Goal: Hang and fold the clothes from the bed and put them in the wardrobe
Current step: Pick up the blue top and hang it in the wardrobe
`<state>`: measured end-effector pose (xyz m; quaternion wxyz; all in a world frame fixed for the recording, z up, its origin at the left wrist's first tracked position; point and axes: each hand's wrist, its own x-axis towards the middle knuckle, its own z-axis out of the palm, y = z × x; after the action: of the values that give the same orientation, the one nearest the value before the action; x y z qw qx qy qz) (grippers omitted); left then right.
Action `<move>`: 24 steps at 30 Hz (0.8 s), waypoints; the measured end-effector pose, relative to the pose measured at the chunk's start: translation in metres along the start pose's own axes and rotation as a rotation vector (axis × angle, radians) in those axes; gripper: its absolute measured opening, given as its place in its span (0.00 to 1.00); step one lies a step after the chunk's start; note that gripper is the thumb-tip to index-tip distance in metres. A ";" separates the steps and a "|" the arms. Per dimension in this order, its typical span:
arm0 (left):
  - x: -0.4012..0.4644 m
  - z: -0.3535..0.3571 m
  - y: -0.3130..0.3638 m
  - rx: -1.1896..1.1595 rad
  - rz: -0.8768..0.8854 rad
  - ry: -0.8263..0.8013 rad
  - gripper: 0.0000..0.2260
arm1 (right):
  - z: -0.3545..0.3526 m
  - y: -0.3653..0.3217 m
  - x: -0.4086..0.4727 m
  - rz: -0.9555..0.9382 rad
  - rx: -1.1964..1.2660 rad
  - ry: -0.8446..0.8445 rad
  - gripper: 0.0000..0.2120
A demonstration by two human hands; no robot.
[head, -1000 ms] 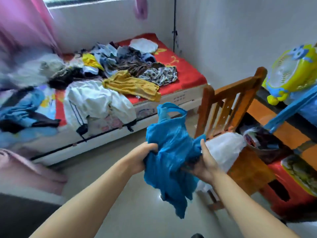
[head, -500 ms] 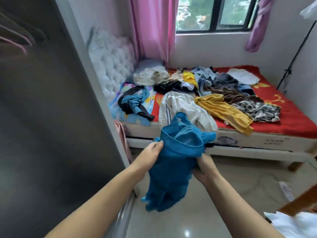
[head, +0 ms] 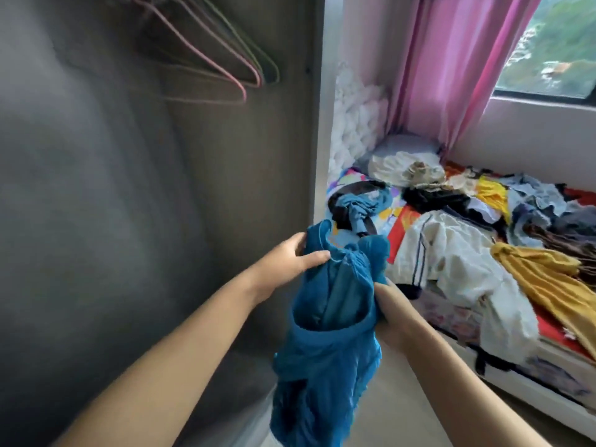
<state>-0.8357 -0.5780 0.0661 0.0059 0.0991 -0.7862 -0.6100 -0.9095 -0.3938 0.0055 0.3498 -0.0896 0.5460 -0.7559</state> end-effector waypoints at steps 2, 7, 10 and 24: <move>0.007 -0.014 0.006 -0.162 -0.059 -0.028 0.04 | 0.008 -0.007 0.018 0.040 -0.100 -0.093 0.13; 0.022 -0.051 0.021 -0.321 -0.085 0.323 0.15 | 0.012 -0.031 0.066 0.029 -0.341 -0.049 0.12; 0.028 -0.065 0.033 -0.186 -0.058 0.437 0.13 | 0.016 -0.044 0.090 0.028 -0.364 -0.054 0.12; 0.022 -0.089 0.050 -0.056 0.019 0.842 0.06 | 0.109 -0.031 0.136 -0.258 -1.594 -0.634 0.04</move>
<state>-0.8528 -0.6553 0.1349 0.3349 0.3320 -0.6992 -0.5373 -0.9674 -0.5573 0.0412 0.2299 -0.5759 0.7751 -0.1211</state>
